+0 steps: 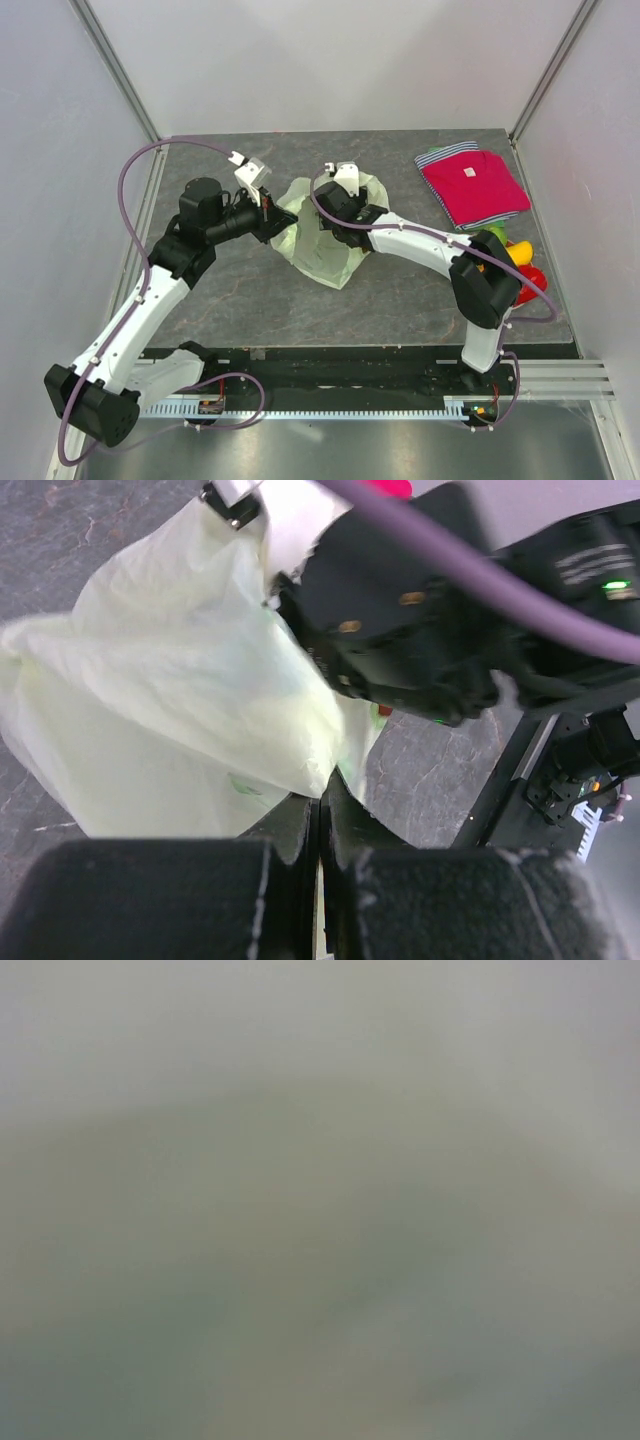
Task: Place the fruits into the plastic bag
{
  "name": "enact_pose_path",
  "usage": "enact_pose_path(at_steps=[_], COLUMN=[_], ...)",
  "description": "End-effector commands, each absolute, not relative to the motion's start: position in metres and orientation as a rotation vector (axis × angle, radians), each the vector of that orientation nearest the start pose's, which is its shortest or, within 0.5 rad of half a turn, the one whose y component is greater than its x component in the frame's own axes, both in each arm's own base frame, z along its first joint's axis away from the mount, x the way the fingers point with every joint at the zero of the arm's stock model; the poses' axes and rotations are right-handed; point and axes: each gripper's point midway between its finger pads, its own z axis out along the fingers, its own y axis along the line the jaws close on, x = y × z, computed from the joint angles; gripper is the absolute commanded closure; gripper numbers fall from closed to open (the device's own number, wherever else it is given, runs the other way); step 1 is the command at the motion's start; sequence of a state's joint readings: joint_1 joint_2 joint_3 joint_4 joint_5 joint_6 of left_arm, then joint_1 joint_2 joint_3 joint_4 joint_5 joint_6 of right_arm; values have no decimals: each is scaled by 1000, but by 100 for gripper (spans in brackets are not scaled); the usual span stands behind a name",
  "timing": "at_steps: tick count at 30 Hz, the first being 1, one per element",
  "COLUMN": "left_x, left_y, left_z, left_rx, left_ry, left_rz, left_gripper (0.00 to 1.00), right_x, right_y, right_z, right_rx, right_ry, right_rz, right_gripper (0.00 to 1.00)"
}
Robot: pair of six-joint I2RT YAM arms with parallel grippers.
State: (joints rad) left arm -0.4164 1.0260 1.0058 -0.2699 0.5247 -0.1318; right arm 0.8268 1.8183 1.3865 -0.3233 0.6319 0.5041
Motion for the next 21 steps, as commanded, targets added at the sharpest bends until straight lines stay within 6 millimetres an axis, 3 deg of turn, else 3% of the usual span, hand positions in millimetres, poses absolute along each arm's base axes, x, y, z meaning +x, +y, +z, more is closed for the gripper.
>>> enact_pose_path(at_steps=[1, 3, 8, 15, 20, 21], left_x=[265, 264, 266, 268, 268, 267], left_y=[-215, -214, -216, -217, -218, -218], left_z=[313, 314, 310, 306, 305, 305], left_rx=[671, 671, 672, 671, 673, 673], left_ry=[1682, 1677, 1690, 1707, 1711, 1710], left_rz=[-817, -816, -826, -830, -833, -838], left_gripper=[98, 98, 98, 98, 98, 98], right_x=[405, 405, 405, 401, 398, 397], right_y=[263, 260, 265, 272, 275, 277], right_z=[127, 125, 123, 119, 120, 118], right_rx=[132, 134, 94, -18, -59, -78], right_ry=[2134, 2137, 2156, 2193, 2204, 2205], right_rz=[-62, -72, -55, -34, -1, 4], right_gripper=[98, 94, 72, 29, 18, 12])
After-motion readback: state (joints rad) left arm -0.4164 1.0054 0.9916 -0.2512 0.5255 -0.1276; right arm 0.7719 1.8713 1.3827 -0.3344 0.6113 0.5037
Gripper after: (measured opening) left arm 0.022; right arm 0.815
